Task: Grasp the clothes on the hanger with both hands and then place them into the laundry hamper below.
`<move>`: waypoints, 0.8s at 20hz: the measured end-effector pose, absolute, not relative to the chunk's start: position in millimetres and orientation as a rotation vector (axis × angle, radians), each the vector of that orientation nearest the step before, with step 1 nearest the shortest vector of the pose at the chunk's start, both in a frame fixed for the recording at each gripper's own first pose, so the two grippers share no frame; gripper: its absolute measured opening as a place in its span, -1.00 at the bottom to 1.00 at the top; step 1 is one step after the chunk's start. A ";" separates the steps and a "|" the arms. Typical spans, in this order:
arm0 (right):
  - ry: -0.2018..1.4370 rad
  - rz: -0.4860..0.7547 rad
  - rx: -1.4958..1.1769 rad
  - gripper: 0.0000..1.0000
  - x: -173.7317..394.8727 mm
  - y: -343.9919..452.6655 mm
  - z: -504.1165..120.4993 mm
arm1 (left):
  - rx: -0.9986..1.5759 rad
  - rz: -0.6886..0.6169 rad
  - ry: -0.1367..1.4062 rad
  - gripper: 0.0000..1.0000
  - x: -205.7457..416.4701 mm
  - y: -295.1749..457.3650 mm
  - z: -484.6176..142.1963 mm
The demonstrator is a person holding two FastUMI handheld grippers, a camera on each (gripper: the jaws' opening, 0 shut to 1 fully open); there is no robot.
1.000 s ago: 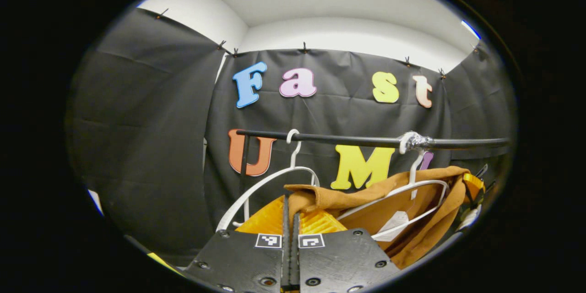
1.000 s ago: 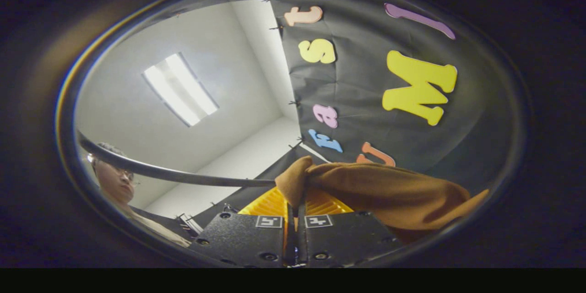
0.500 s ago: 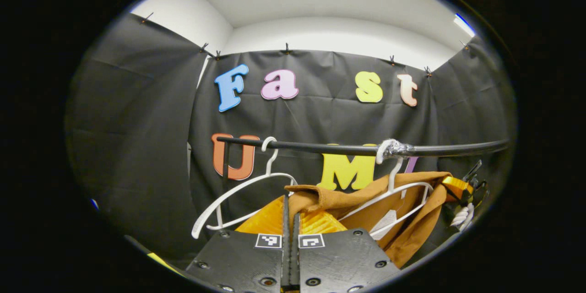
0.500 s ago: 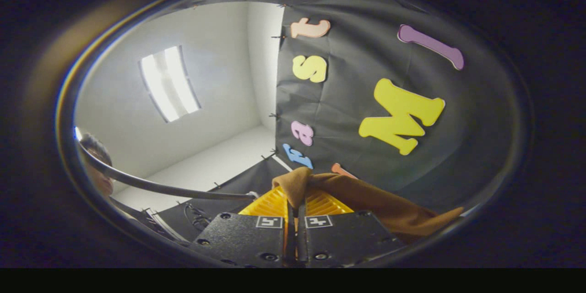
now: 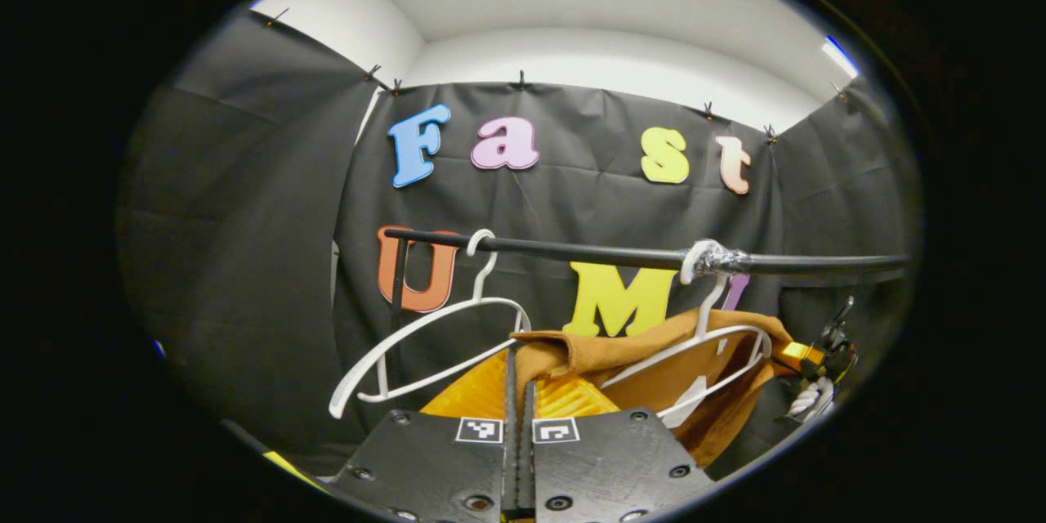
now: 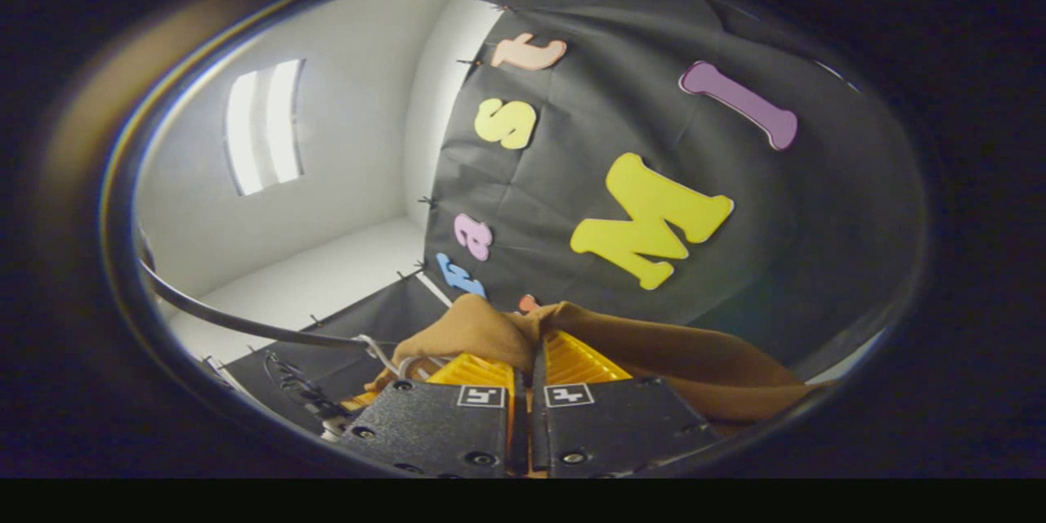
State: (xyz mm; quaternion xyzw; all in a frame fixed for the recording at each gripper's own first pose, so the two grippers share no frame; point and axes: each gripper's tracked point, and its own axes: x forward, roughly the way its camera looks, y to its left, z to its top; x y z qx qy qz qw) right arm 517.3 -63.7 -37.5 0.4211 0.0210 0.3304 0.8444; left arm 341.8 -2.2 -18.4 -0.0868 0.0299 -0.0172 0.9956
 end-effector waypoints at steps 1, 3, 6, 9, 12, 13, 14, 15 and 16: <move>0.071 0.652 0.816 -0.94 523.4 -62.0 -49.4 | -0.181 -0.035 0.061 -1.00 342.9 -2.0 -20.3; 0.102 0.610 0.722 -0.94 526.2 -59.6 -56.9 | -0.179 -0.038 0.068 -1.00 342.6 1.4 -22.1; 0.085 0.608 0.723 -0.91 527.9 -57.7 -40.2 | -0.245 -0.045 0.048 -0.92 347.5 3.2 -7.4; 0.047 0.634 0.777 -0.91 535.4 -54.2 -15.1 | -0.206 -0.056 0.042 -0.91 353.9 14.2 2.0; 0.055 0.621 0.663 -0.91 544.4 -41.5 -17.0 | -0.214 -0.063 0.057 -1.00 355.2 24.2 -4.3; 0.064 0.638 0.638 -0.91 545.9 -34.3 -15.3 | -0.233 -0.054 0.065 -0.91 354.2 30.7 -8.2; 0.068 0.654 0.625 -0.91 546.5 -28.1 -16.2 | -0.257 -0.042 0.077 -0.91 353.5 36.9 -14.1; 0.078 0.666 0.615 -0.92 548.2 -23.8 -18.2 | -0.281 -0.033 0.089 -0.91 351.6 41.1 -23.4; 0.085 0.671 0.609 -0.91 551.2 -19.7 -23.2 | -0.298 -0.030 0.105 -0.91 351.8 43.1 -32.5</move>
